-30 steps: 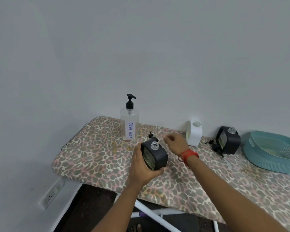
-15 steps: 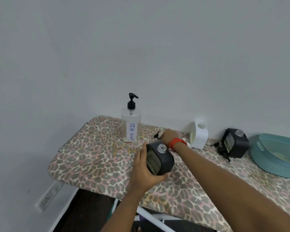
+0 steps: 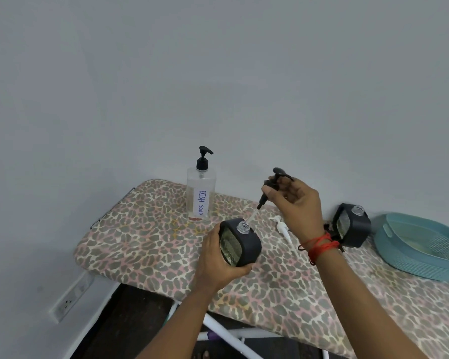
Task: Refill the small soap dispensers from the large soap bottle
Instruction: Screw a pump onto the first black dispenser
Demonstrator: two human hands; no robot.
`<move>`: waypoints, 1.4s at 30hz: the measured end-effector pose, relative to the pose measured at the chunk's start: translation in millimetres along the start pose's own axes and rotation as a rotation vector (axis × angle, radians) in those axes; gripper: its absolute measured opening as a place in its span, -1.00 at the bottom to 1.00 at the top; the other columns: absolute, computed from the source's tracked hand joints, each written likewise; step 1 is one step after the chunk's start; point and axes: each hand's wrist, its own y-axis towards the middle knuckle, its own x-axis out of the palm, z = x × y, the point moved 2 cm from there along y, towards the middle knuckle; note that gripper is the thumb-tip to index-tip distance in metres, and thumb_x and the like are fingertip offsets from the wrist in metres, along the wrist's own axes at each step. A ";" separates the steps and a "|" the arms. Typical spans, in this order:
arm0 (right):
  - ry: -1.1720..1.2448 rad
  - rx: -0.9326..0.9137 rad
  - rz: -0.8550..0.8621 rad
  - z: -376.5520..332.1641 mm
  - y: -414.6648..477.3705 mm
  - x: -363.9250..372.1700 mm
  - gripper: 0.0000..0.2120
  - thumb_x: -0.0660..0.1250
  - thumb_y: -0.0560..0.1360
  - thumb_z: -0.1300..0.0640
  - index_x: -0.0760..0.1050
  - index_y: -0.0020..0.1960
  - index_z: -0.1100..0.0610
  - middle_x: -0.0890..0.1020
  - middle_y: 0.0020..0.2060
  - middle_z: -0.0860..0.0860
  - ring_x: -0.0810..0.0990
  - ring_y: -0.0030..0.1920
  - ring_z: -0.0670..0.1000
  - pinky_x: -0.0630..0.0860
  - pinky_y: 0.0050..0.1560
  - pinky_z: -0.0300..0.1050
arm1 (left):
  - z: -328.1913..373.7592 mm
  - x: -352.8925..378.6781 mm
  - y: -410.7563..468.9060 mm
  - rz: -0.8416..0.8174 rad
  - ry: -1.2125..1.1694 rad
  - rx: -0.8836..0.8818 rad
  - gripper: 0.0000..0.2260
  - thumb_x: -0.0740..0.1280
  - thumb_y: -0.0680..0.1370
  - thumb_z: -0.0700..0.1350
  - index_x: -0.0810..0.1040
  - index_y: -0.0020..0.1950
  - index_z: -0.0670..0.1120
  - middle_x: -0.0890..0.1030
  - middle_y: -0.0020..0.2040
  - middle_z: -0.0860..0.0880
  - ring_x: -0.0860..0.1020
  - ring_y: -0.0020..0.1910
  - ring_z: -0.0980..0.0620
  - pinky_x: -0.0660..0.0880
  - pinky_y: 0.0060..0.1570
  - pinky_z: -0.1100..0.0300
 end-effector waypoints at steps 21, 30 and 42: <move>-0.143 0.134 0.063 82.6 -50.2 47.5 -0.68 0.66 0.29 0.07 0.55 -0.11 -0.01 0.62 -0.25 -0.12 0.52 -0.29 -0.16 0.51 -0.22 -0.23 | -1.1 1.6 1.6 -0.002 0.018 -0.017 0.13 0.58 0.14 0.30 0.15 0.58 0.01 0.38 0.39 0.08 0.38 0.39 0.08 0.41 0.34 0.16; -0.086 0.163 -0.090 75.6 -43.4 41.6 -0.57 0.62 0.34 0.15 0.56 0.15 0.02 0.66 0.05 -0.07 0.55 -0.17 -0.04 0.59 -0.04 0.01 | -1.7 -0.6 1.0 -0.022 0.029 -0.022 0.14 0.59 0.14 0.30 0.12 0.59 0.03 0.35 0.41 0.09 0.36 0.40 0.06 0.46 0.35 0.05; -0.220 0.222 0.047 76.6 -39.2 60.7 -0.23 0.69 0.16 -0.12 0.31 0.20 -0.07 0.58 -0.11 -0.15 0.57 -0.18 -0.22 0.49 -0.19 -0.34 | -0.5 0.7 1.5 -0.075 0.031 -0.052 0.17 0.56 0.14 0.29 0.06 0.62 0.04 0.32 0.48 0.04 0.31 0.50 -0.03 0.42 0.41 -0.10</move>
